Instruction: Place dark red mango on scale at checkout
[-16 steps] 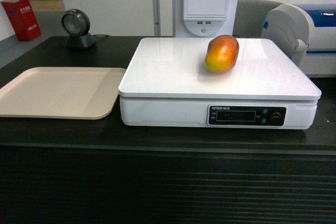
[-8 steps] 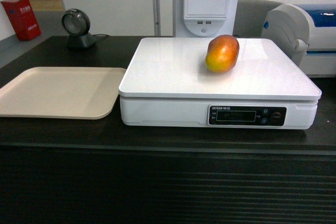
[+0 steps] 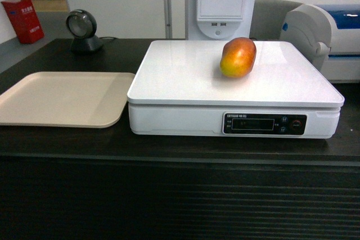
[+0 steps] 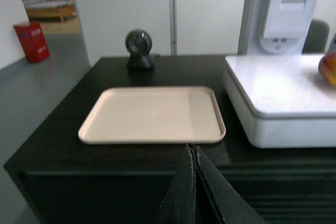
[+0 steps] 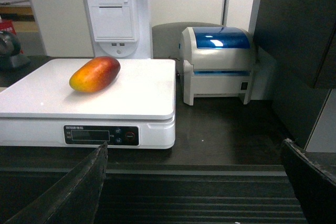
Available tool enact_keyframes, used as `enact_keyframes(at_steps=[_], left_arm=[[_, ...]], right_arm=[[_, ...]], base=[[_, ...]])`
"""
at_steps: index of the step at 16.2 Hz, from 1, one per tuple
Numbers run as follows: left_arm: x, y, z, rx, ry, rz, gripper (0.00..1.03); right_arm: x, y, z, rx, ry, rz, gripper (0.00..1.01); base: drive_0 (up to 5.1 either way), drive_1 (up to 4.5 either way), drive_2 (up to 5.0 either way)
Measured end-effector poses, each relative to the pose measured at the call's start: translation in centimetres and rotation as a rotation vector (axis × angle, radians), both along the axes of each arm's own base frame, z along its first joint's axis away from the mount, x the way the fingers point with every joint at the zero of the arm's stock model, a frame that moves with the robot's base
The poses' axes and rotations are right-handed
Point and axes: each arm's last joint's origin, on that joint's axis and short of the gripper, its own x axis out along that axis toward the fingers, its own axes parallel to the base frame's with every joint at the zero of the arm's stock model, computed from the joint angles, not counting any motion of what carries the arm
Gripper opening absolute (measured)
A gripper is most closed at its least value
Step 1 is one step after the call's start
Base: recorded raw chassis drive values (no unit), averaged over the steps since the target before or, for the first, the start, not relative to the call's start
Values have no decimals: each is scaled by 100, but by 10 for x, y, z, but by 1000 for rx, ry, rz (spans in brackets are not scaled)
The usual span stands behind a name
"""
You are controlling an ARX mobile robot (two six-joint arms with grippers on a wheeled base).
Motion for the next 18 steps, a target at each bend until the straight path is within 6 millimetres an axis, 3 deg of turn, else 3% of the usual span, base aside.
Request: enact_keyframes(at_steps=[3, 11, 18], left_arm=[[-8, 0, -2, -2, -6, -2, 5], [-8, 0, -2, -2, -6, -2, 98], [-8, 0, -2, -2, -6, -2, 98]], right_arm=[[0, 0, 0, 0, 0, 0, 98], [0, 0, 0, 0, 0, 0, 98], [0, 0, 0, 0, 0, 0, 98]], base=[[0, 0, 0], [0, 0, 0], [0, 0, 0]])
